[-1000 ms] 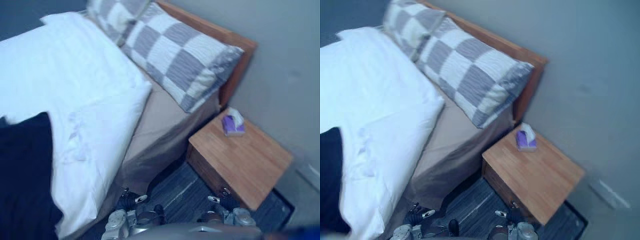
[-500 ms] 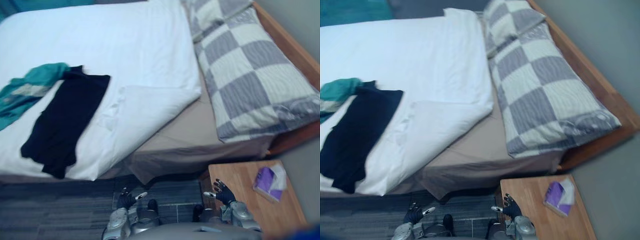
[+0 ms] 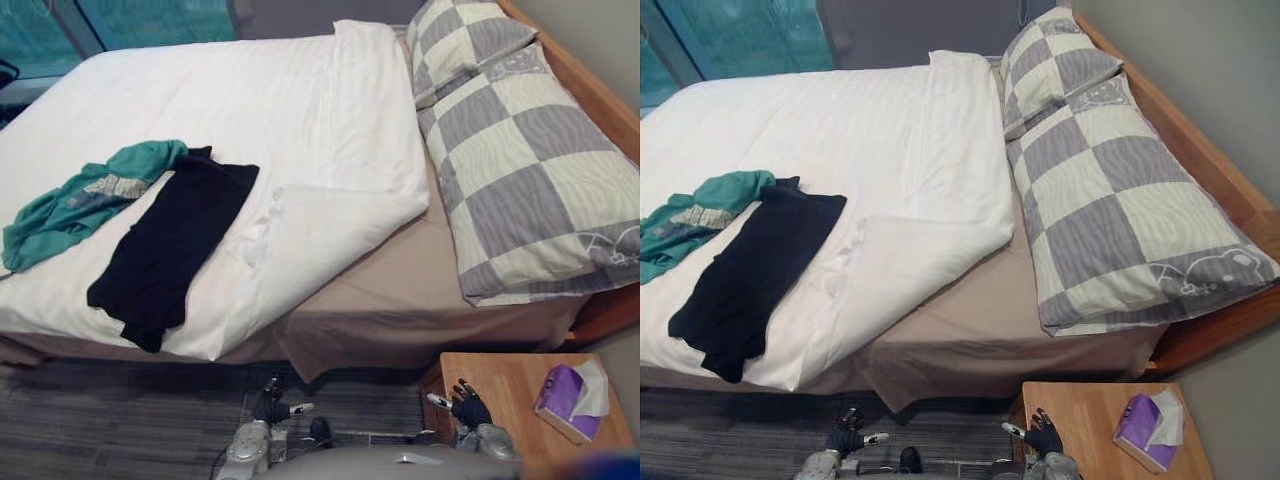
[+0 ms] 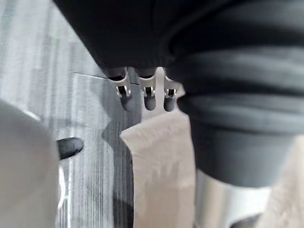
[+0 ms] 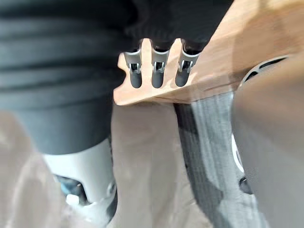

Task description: Tidy the bed and pick cloth on bed and put in laundry

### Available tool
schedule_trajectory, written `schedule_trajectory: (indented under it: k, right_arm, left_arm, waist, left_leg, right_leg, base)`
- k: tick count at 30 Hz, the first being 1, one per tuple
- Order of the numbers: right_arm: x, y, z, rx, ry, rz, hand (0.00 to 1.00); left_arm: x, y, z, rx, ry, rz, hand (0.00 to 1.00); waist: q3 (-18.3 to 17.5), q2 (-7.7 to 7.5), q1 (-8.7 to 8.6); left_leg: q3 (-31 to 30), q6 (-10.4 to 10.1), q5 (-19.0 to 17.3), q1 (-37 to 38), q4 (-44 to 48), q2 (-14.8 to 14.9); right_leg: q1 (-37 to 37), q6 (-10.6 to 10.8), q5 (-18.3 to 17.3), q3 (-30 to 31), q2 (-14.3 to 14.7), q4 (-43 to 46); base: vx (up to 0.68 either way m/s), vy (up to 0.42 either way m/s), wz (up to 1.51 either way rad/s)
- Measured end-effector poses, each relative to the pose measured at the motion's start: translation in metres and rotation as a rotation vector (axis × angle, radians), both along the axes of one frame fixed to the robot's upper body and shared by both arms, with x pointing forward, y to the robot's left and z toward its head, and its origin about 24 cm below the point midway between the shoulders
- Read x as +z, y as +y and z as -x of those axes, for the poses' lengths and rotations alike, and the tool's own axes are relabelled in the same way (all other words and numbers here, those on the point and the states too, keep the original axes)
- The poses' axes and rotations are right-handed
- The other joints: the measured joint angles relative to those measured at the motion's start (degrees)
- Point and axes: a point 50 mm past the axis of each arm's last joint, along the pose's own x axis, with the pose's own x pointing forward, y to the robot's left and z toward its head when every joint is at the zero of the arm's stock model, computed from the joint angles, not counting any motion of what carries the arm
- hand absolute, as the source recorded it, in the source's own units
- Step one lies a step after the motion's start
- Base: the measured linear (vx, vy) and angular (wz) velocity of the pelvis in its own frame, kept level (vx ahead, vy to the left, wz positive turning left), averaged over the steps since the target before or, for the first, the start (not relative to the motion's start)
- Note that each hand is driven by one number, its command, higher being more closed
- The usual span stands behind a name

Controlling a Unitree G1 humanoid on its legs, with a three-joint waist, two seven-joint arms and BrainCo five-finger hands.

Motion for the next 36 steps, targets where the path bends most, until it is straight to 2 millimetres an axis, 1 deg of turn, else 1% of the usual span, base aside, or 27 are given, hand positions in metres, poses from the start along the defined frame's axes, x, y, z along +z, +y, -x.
schedule_trajectory:
  k: [2, 3, 5, 6, 7, 8, 9, 10, 11, 14, 16, 17, 20, 22, 23, 24, 25, 27, 28, 29, 30, 31, 32, 33, 34, 35, 36]
  right_arm:
    - [0.0, 0.0, 0.0, 0.003, -0.008, 0.001, 0.0]
    - [0.0, 0.003, -0.001, 0.01, -0.012, -0.003, 0.0]
    - [0.001, 0.008, -0.003, 0.041, -0.022, -0.006, 0.0]
    - [0.0, 0.012, -0.004, 0.047, -0.023, -0.016, 0.0]
    - [0.0, 0.018, -0.004, 0.047, -0.023, -0.03, 0.0]
    - [-0.001, 0.021, -0.003, 0.045, -0.02, -0.041, 0.0]
    - [-0.001, 0.022, -0.003, 0.04, -0.019, -0.046, 0.0]
    - [-0.002, 0.023, -0.002, 0.031, -0.021, -0.053, 0.0]
    - [-0.002, 0.023, 0.0, 0.015, -0.028, -0.058, 0.0]
    - [-0.003, 0.019, 0.003, -0.054, -0.033, -0.078, 0.0]
    - [-0.003, 0.018, 0.004, -0.097, -0.04, -0.089, 0.0]
    - [-0.003, 0.016, 0.005, -0.128, -0.049, -0.089, 0.0]
    - [-0.001, 0.012, 0.005, -0.201, -0.076, -0.034, 0.0]
    - [0.003, 0.007, 0.0, -0.23, -0.105, 0.006, 0.0]
    - [0.008, 0.002, -0.007, -0.248, -0.141, 0.057, 0.0]
    - [0.017, -0.005, -0.016, -0.259, -0.191, 0.122, 0.0]
    - [0.02, -0.008, -0.019, -0.263, -0.208, 0.149, 0.0]
    - [0.047, -0.027, -0.044, -0.31, -0.351, 0.259, 0.0]
    - [0.052, -0.03, -0.047, -0.321, -0.376, 0.273, 0.0]
    - [0.067, -0.038, -0.057, -0.337, -0.434, 0.312, 0.0]
    - [0.076, -0.042, -0.062, -0.346, -0.468, 0.33, 0.0]
    - [0.095, -0.048, -0.071, -0.364, -0.541, 0.359, 0.0]
    - [0.125, -0.053, -0.084, -0.354, -0.652, 0.414, 0.0]
    - [0.137, -0.055, -0.089, -0.343, -0.694, 0.439, 0.0]
    - [0.157, -0.06, -0.094, -0.324, -0.761, 0.482, 0.0]
    - [0.193, -0.06, -0.107, -0.226, -0.881, 0.542, 0.0]
    - [0.204, -0.056, -0.111, -0.182, -0.923, 0.555, 0.0]
  left_arm:
    - [0.0, -0.003, -0.002, -0.035, 0.007, -0.008, 0.0]
    - [0.0, -0.004, -0.003, -0.04, 0.01, -0.014, 0.0]
    - [0.0, 0.0, -0.005, -0.049, 0.02, -0.042, 0.0]
    - [0.0, 0.003, -0.007, -0.049, 0.032, -0.053, 0.0]
    - [0.0, 0.008, -0.007, -0.044, 0.052, -0.07, 0.0]
    - [-0.001, 0.01, -0.006, -0.034, 0.066, -0.085, 0.0]
    - [-0.001, 0.011, -0.006, -0.031, 0.072, -0.091, 0.0]
    - [-0.002, 0.013, -0.005, -0.028, 0.085, -0.098, 0.0]
    - [-0.003, 0.013, -0.004, -0.02, 0.102, -0.111, 0.0]
    - [-0.004, 0.012, -0.004, 0.004, 0.106, -0.129, 0.0]
    - [-0.004, 0.012, -0.003, 0.03, 0.103, -0.13, 0.0]
    - [-0.004, 0.013, -0.003, 0.033, 0.104, -0.13, 0.0]
    - [-0.004, 0.014, -0.001, 0.035, 0.106, -0.13, 0.0]
    - [-0.004, 0.014, -0.002, 0.046, 0.104, -0.128, 0.0]
    - [-0.004, 0.016, -0.002, 0.074, 0.108, -0.119, 0.0]
    - [-0.005, 0.019, 0.0, 0.1, 0.128, -0.112, 0.0]
    - [-0.005, 0.019, 0.001, 0.107, 0.135, -0.109, 0.0]
    - [-0.007, 0.019, 0.002, 0.135, 0.164, -0.09, 0.0]
    - [-0.007, 0.02, 0.003, 0.139, 0.167, -0.088, 0.0]
    - [-0.007, 0.021, 0.003, 0.151, 0.174, -0.086, 0.0]
    - [-0.007, 0.022, 0.003, 0.155, 0.177, -0.083, 0.0]
    - [-0.006, 0.022, 0.005, 0.161, 0.175, -0.079, 0.0]
    - [-0.006, 0.022, 0.008, 0.164, 0.174, -0.077, 0.0]
    - [-0.006, 0.022, 0.008, 0.164, 0.17, -0.077, 0.0]
    - [-0.005, 0.023, 0.008, 0.171, 0.167, -0.078, 0.0]
    - [-0.004, 0.024, 0.009, 0.168, 0.155, -0.08, 0.0]
    - [-0.004, 0.025, 0.009, 0.168, 0.153, -0.08, 0.0]
  waist:
    - [-0.01, -0.22, -0.02]
    - [-0.08, -0.18, 0.01]
    - [0.03, -0.99, -0.33]
    - [0.37, -1.81, -0.36]
    - [0.51, -2.77, -0.34]
    - [0.39, -3.25, -0.37]
    - [0.43, -3.32, -0.47]
    - [0.28, -3.87, -0.55]
    - [0.23, -4.06, -1.0]
    - [0.18, -4.09, -1.38]
    - [0.45, -3.64, -1.38]
    - [0.47, -3.5, -1.36]
    - [0.45, -3.33, -1.46]
    - [0.45, -3.28, -1.47]
    - [0.47, -3.31, -1.43]
    - [0.45, -3.27, -1.58]
    - [0.42, -3.22, -1.62]
    - [0.41, -3.21, -1.87]
    - [0.41, -3.2, -1.9]
    - [0.43, -3.25, -1.89]
    - [0.41, -3.31, -1.83]
    - [0.31, -3.31, -1.83]
    - [0.18, -3.16, -1.99]
    - [0.17, -3.16, -2.0]
    - [0.19, -3.24, -1.93]
    - [-0.2, -3.74, -1.78]
    - [-0.25, -3.82, -1.79]
  left_leg:
    - [1.04, 0.07, -0.61, 0.52, 0.01, -0.78]
    - [1.38, 0.04, -0.76, 0.52, 0.02, -0.96]
    - [1.36, 0.0, -1.0, 0.3, 0.02, -1.28]
    - [1.25, 0.0, -1.05, 0.3, 0.02, -1.12]
    - [1.11, -0.04, -1.12, 0.28, 0.02, -1.11]
    - [0.89, -0.05, -1.13, 0.16, 0.0, -0.97]
    - [0.72, -0.04, -1.13, 0.14, 0.0, -0.89]
    - [0.32, -0.04, -1.13, 0.22, 0.0, -0.77]
    - [-0.66, 0.01, -1.07, 0.27, 0.0, -0.67]
    - [-1.98, -0.19, -0.7, 0.3, -0.01, -0.29]
    - [-1.98, -0.32, -0.62, 0.44, -0.03, 0.14]
    - [-1.88, -0.71, -0.34, 0.43, -0.03, 0.44]
    - [-1.52, -1.27, 0.02, 0.43, -0.06, 1.63]
    - [-0.64, -1.31, 0.05, 0.58, -0.06, 2.26]
    - [0.07, -1.41, 0.12, 0.63, -0.07, 2.64]
    - [0.73, -1.42, 0.12, 0.69, -0.08, 2.96]
    - [0.93, -1.42, 0.12, 0.61, -0.08, 3.05]
    - [1.34, -1.52, 0.21, 0.33, -0.08, 3.26]
    - [1.36, -1.51, 0.22, 0.27, -0.08, 3.26]
    - [1.36, -1.49, 0.23, 0.18, -0.08, 3.21]
    - [1.33, -1.49, 0.23, 0.06, -0.08, 3.15]
    - [1.27, -1.47, 0.24, -0.5, -0.08, 3.05]
    - [1.2, -1.19, 0.43, -1.64, -0.06, 2.93]
    - [1.14, -1.1, 0.5, -1.76, -0.06, 2.88]
    - [1.0, -0.96, 0.62, -1.86, -0.06, 2.76]
    - [0.47, -0.93, 0.65, -1.8, -0.04, 2.6]
    - [0.13, -0.92, 0.66, -1.82, -0.02, 2.61]
  right_leg:
    - [0.49, 0.24, 0.0, -1.06, -1.14, -0.12]
    - [0.42, 0.34, 0.07, -1.06, -1.25, -0.18]
    - [0.59, 1.0, 0.59, -0.74, -0.79, -1.93]
    - [1.44, 1.27, 1.26, 0.07, 0.07, -3.9]
    - [2.49, 1.0, 1.86, 0.78, 1.06, -6.2]
    - [2.76, 0.85, 1.97, 1.09, 1.57, -7.05]
    - [2.85, 0.8, 1.95, 1.61, 1.79, -7.28]
    - [3.21, 0.28, 1.83, 2.91, 2.29, -7.61]
    - [3.76, -0.42, 1.52, 3.63, 2.65, -7.62]
    - [4.97, -1.57, 0.87, 3.66, 3.31, -7.77]
    - [5.32, -2.08, 0.6, 3.74, 3.83, -7.75]
    - [5.43, -2.34, 0.45, 3.76, 4.17, -7.72]
    - [5.44, -3.06, 0.49, 4.21, 5.37, -7.53]
    - [5.29, -3.61, 0.7, 5.34, 6.03, -7.53]
    - [5.18, -3.69, 0.75, 6.38, 6.43, -7.53]
    - [4.95, -3.7, 0.76, 7.1, 6.71, -7.48]
    - [4.73, -3.7, 0.76, 7.33, 6.79, -7.39]
    - [3.7, -3.69, 0.76, 8.69, 6.98, -6.9]
    - [3.54, -3.69, 0.76, 8.76, 6.96, -6.76]
    - [3.3, -3.67, 0.74, 8.88, 6.91, -6.54]
    - [3.18, -3.63, 0.71, 8.96, 6.86, -6.56]
    - [2.64, -3.57, 0.66, 9.13, 6.79, -6.55]
    - [1.57, -3.49, 0.68, 9.39, 6.75, -6.59]
    - [1.26, -3.44, 0.74, 9.39, 6.72, -6.58]
    - [1.2, -3.32, 0.84, 9.39, 6.65, -6.63]
    - [1.59, -3.26, 0.94, 9.95, 6.67, -6.61]
    - [1.7, -3.28, 0.95, 9.98, 6.73, -6.61]
  base:
    - [0.07, 0.148, -0.05]
    - [0.07, 0.142, -0.08]
    - [0.07, 0.066, -0.03]
    - [0.09, 0.022, -0.02]
    - [0.09, 0.013, -0.01]
    - [0.06, 0.001, 0.01]
    - [0.07, -0.017, 0.04]
    - [0.1, -0.058, 0.2]
    - [0.12, -0.071, 0.27]
    - [0.07, -0.078, 0.4]
    - [0.01, -0.09, 0.15]
    - [0.0, -0.105, 0.08]
    - [-0.02, -0.089, 0.02]
    - [-0.04, -0.077, -0.15]
    - [-0.09, -0.069, -0.34]
    - [-0.09, -0.056, -0.3]
    - [-0.1, -0.055, -0.27]
    - [-0.08, -0.025, -0.21]
    - [-0.07, -0.005, -0.08]
    - [-0.05, 0.004, -0.01]
    - [-0.06, 0.01, 0.01]
    - [-0.04, 0.014, 0.03]
    - [-0.03, 0.016, 0.04]
    - [0.02, 0.017, 0.06]
    - [0.08, 0.016, 0.18]
    - [0.1, 0.004, 0.21]
    - [0.09, -0.011, 0.27]
